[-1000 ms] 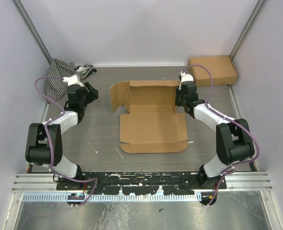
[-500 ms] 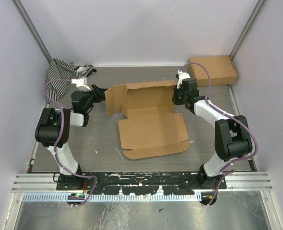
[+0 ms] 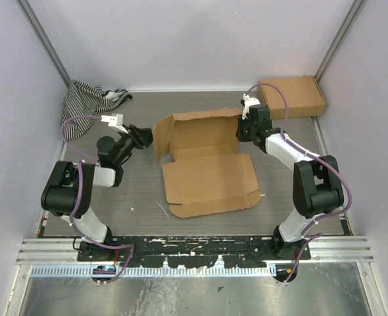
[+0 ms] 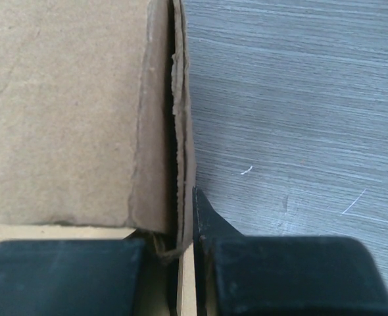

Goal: Fold the paper box

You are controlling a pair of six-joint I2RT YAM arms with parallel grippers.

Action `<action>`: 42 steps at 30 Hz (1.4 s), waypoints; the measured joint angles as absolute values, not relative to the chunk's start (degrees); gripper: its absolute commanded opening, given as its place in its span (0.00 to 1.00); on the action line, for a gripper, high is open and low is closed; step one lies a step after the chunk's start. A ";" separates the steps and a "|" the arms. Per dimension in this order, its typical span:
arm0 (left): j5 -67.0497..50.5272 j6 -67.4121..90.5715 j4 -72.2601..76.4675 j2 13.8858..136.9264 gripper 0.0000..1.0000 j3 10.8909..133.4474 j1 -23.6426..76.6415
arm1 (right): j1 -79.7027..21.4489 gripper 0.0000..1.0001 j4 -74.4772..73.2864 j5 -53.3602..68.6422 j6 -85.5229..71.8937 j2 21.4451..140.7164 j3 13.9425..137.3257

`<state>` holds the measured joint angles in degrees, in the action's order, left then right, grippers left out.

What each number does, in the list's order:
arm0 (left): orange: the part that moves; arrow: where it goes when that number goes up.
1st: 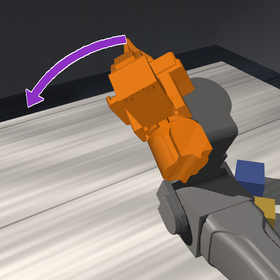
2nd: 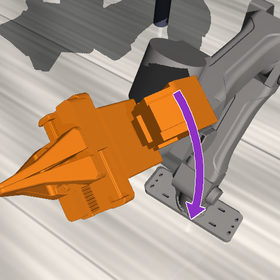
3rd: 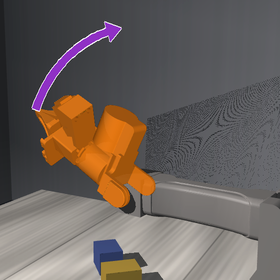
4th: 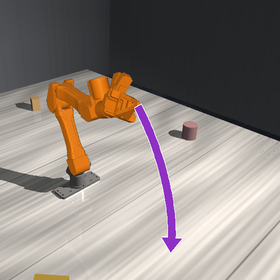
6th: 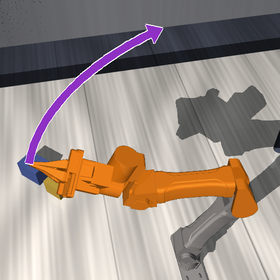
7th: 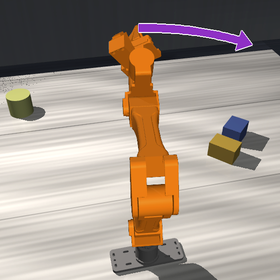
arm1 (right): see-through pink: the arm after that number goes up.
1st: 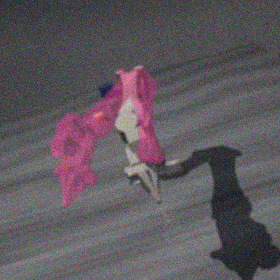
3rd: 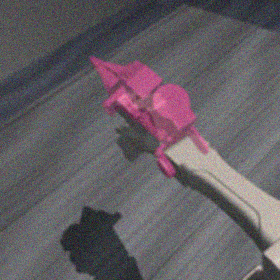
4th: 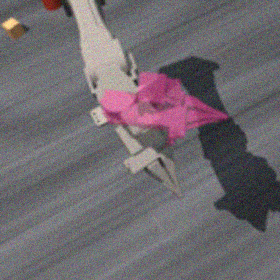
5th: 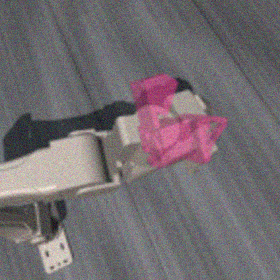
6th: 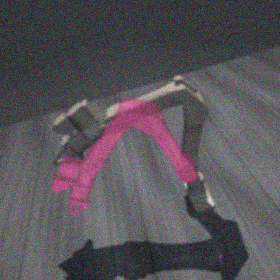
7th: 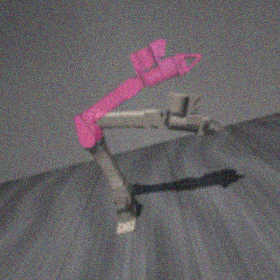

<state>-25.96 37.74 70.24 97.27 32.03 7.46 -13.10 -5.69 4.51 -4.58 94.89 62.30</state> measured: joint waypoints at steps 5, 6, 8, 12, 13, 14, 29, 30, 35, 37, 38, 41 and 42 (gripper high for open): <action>-26.17 36.01 68.69 93.38 0.56 30.74 10.79 | -13.10 0.01 -5.74 4.43 -4.60 94.94 62.39; -26.15 35.62 68.51 93.17 0.56 30.74 11.27 | -13.10 0.01 -5.74 4.43 -4.60 94.94 62.39; -26.17 34.83 67.59 92.97 0.56 30.74 12.38 | -13.10 0.01 -5.74 4.40 -4.60 94.94 62.41; -26.15 33.80 65.63 92.64 0.57 30.50 13.45 | -13.10 0.01 -5.76 4.43 -4.60 94.94 62.43; -26.13 33.50 65.39 92.55 0.57 30.44 13.61 | -13.10 0.01 -5.76 4.43 -4.60 94.94 62.43; -26.09 33.10 65.04 92.44 0.57 30.44 13.85 | -13.10 0.01 -5.76 4.45 -4.60 94.94 62.46; -21.76 27.73 57.34 87.31 0.62 30.44 20.23 | -13.13 0.01 -5.76 4.64 -4.86 94.94 62.46; -20.99 26.98 56.16 86.65 0.62 30.44 20.58 | -13.10 0.01 -5.76 4.69 -4.89 94.94 62.46; -16.38 23.59 51.24 85.58 0.63 30.87 22.35 | -13.13 0.01 -5.65 5.48 -5.13 94.94 62.46; -15.22 22.72 50.09 85.65 0.62 31.11 22.72 | -13.19 0.01 -5.61 5.67 -5.19 94.94 62.39; -14.76 22.46 49.56 85.73 0.62 31.33 22.83 | -13.30 0.01 -5.54 5.69 -5.30 94.94 62.33; -13.72 21.93 48.88 86.26 0.61 32.38 22.96 | -13.72 0.01 -5.39 5.67 -5.52 94.94 61.95; -13.41 21.80 48.86 86.39 0.61 32.80 23.03 | -13.91 0.01 -5.26 5.63 -5.65 94.94 61.80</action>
